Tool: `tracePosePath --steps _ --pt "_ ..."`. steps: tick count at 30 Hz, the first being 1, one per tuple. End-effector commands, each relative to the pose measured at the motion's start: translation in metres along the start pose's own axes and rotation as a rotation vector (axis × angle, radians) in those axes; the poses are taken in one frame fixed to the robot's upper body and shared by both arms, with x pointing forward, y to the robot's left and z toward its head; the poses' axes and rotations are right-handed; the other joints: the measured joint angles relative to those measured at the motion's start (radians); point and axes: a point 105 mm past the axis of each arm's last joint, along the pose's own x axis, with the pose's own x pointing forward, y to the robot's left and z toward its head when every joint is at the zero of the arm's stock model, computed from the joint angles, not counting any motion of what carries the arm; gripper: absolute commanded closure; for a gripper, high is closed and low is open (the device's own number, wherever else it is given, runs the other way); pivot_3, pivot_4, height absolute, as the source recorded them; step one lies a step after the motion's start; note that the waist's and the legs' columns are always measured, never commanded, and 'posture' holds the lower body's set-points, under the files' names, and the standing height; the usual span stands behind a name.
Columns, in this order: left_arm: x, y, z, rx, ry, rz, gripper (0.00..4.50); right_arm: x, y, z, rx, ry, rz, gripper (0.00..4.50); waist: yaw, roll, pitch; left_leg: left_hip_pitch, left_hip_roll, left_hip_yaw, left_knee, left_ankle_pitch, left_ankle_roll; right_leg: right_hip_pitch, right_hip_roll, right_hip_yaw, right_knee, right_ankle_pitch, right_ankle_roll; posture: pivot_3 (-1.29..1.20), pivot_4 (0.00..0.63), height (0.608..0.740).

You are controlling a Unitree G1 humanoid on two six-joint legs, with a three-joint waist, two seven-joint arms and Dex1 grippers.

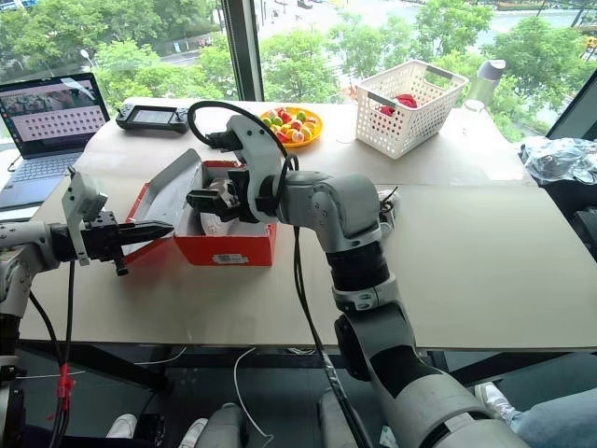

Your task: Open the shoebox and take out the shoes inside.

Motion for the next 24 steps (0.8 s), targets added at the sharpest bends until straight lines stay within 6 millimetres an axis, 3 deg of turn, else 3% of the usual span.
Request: tracePosePath --steps 1,10,21,24 --pt "0.002 -0.001 0.009 0.035 -0.023 -0.012 4.50 0.024 -0.002 0.004 -0.127 0.011 -0.052 0.02 -0.001 0.000 0.000 0.000 0.000 0.000 -0.001 0.000 0.000 0.000 0.000 0.000 0.000 0.000 0.000 0.00 0.150 0.702" --pt "0.002 -0.003 0.005 0.023 -0.024 -0.011 4.50 0.061 -0.010 -0.026 -0.169 0.103 -0.099 0.02 -0.007 0.000 0.000 -0.001 0.000 0.000 -0.003 0.000 0.000 -0.001 0.000 -0.001 0.000 -0.001 -0.001 0.00 0.150 0.702" --pt "-0.001 -0.003 0.004 0.024 -0.014 -0.005 4.50 0.078 -0.005 -0.050 -0.099 0.144 -0.099 0.02 -0.009 0.000 0.000 0.000 0.000 -0.001 -0.003 0.000 0.000 -0.001 0.000 -0.001 0.000 -0.001 -0.001 0.00 0.150 0.702" --pt "-0.003 -0.002 0.004 0.024 -0.012 -0.001 4.50 0.079 -0.009 -0.065 -0.070 0.174 -0.121 0.02 -0.010 0.000 0.000 0.001 0.000 -0.001 -0.003 0.000 0.000 0.000 0.000 -0.001 0.000 -0.001 -0.001 0.00 0.150 0.702"
